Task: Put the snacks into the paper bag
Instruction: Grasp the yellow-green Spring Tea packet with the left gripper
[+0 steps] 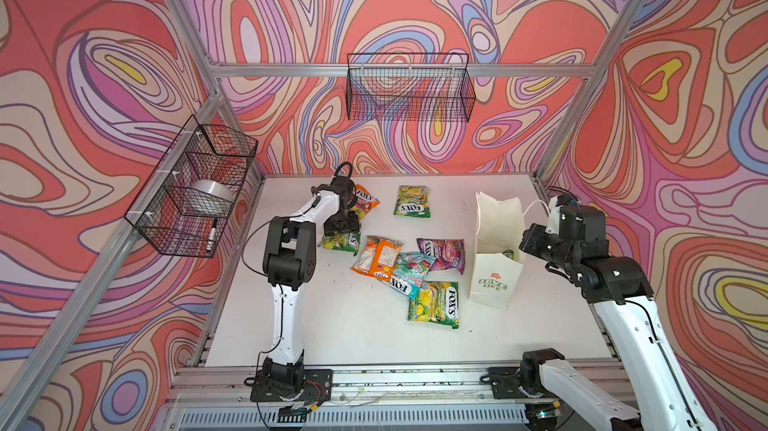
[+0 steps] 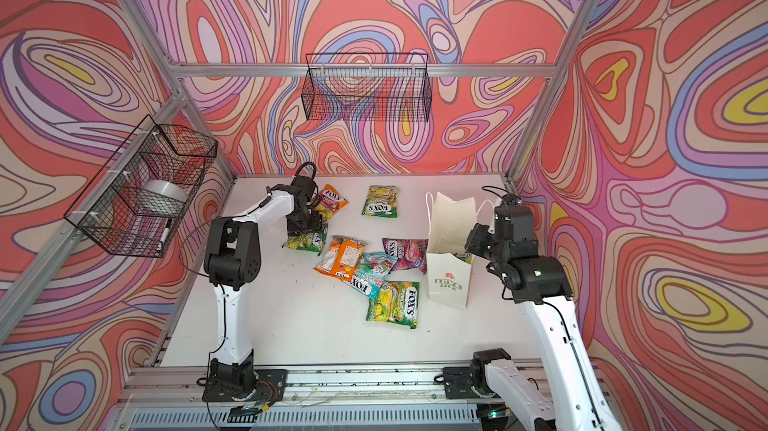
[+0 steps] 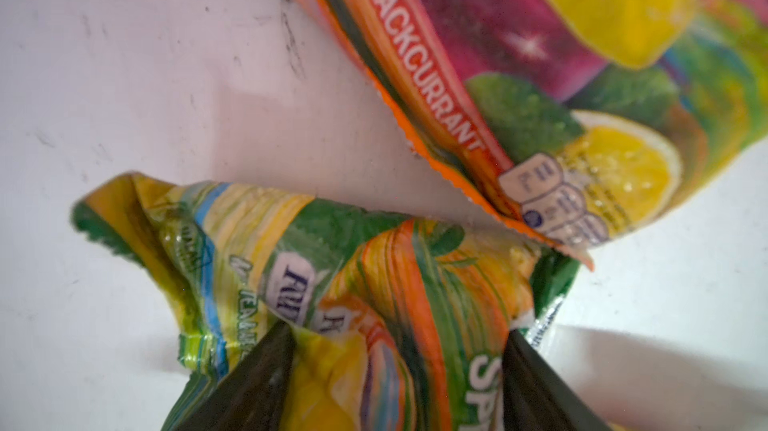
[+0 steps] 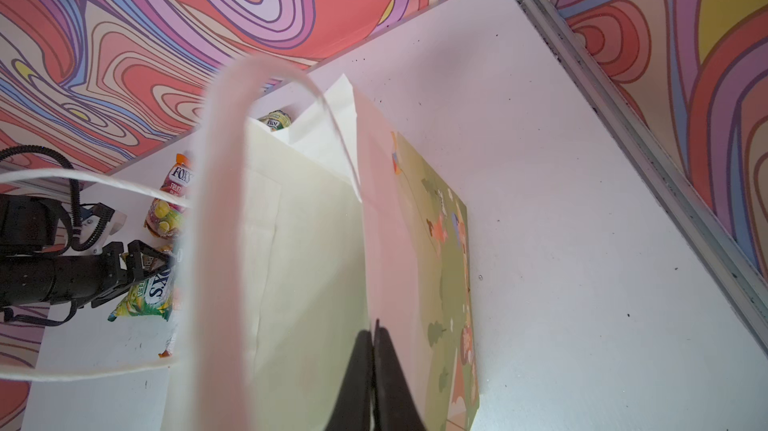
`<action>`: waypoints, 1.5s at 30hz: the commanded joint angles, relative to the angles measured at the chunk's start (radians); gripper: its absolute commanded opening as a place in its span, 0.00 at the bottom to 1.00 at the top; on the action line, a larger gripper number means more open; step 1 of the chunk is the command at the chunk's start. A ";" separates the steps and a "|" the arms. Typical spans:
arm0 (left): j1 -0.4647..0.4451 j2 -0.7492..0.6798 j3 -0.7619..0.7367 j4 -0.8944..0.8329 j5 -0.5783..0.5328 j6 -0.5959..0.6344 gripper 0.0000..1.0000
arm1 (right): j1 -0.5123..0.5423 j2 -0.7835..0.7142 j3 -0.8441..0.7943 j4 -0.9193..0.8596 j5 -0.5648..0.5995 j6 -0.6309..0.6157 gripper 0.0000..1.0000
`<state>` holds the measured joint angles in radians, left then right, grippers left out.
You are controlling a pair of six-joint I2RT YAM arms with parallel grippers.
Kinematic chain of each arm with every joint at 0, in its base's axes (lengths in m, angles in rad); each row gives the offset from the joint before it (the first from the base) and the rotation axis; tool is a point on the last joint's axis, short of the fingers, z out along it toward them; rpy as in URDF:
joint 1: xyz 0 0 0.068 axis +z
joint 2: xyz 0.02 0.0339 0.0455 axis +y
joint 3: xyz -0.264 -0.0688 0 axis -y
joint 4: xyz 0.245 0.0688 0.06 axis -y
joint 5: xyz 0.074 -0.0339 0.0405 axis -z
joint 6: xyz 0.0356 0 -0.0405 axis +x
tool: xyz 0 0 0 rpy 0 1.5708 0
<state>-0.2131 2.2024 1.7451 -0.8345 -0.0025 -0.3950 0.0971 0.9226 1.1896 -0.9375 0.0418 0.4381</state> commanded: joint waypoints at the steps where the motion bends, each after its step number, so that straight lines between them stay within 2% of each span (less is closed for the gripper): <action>1: 0.016 -0.010 -0.094 -0.020 0.023 -0.042 0.64 | -0.005 -0.016 -0.001 0.017 0.004 0.002 0.00; 11: 0.020 -0.186 -0.261 0.094 0.012 -0.168 0.43 | -0.004 -0.013 -0.010 0.030 0.002 -0.001 0.00; 15: 0.020 -0.244 -0.313 0.141 0.039 -0.212 0.37 | -0.004 -0.014 -0.010 0.031 0.002 -0.002 0.00; 25: 0.020 -0.467 -0.424 0.207 0.092 -0.277 0.31 | -0.004 -0.010 -0.005 0.028 0.011 -0.006 0.00; 39: 0.020 -0.590 -0.441 0.164 0.122 -0.258 0.29 | -0.004 -0.005 0.050 -0.011 0.026 -0.018 0.00; 45: 0.019 -0.631 -0.405 0.130 0.137 -0.248 0.29 | -0.005 0.002 0.038 -0.012 0.035 -0.019 0.00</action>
<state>-0.2008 1.6222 1.3071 -0.6704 0.1181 -0.6476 0.0971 0.9241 1.2106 -0.9577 0.0605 0.4274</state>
